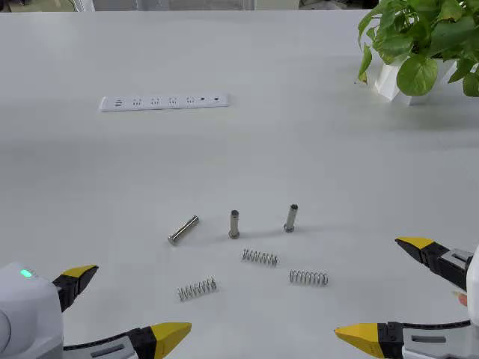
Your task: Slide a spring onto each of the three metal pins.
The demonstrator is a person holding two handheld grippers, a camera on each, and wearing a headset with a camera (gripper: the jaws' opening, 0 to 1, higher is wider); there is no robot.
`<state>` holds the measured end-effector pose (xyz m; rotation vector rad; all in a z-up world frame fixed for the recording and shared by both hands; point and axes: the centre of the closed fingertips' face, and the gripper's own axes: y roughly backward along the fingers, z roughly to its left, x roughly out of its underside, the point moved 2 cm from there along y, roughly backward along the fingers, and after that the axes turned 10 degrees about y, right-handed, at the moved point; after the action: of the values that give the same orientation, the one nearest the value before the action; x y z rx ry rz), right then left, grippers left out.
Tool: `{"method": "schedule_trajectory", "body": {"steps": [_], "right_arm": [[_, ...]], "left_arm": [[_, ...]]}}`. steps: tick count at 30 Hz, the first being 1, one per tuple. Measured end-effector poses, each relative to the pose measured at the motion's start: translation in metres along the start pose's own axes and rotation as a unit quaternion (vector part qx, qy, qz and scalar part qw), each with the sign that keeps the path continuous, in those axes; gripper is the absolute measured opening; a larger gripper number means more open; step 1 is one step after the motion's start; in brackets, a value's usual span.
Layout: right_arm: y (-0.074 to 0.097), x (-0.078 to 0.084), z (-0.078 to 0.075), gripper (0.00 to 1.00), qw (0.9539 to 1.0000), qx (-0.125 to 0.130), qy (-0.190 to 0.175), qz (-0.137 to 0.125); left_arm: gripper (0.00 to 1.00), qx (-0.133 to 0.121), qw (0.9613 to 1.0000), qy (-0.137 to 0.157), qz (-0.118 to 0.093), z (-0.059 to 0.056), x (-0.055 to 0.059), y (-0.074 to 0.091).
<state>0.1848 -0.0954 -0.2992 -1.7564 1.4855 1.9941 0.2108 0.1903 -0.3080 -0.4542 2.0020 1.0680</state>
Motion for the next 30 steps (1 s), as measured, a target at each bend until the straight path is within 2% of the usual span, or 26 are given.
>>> {"method": "schedule_trajectory", "body": {"steps": [8,17,30], "right_arm": [[0.0,0.0,0.001,0.98,1.0,0.001,-0.001,-0.001],[-0.001,-0.002,0.001,0.98,1.0,0.0,-0.003,-0.004],[-0.002,0.0,0.001,0.97,1.0,-0.007,-0.006,-0.001]], "left_arm": [[0.96,0.0,1.0,0.001,0.006,0.0,0.004,0.0],[0.96,-0.001,1.0,-0.002,0.006,0.001,0.003,0.002],[0.95,-0.003,0.9999,-0.008,0.011,0.002,-0.007,-0.004]]}}
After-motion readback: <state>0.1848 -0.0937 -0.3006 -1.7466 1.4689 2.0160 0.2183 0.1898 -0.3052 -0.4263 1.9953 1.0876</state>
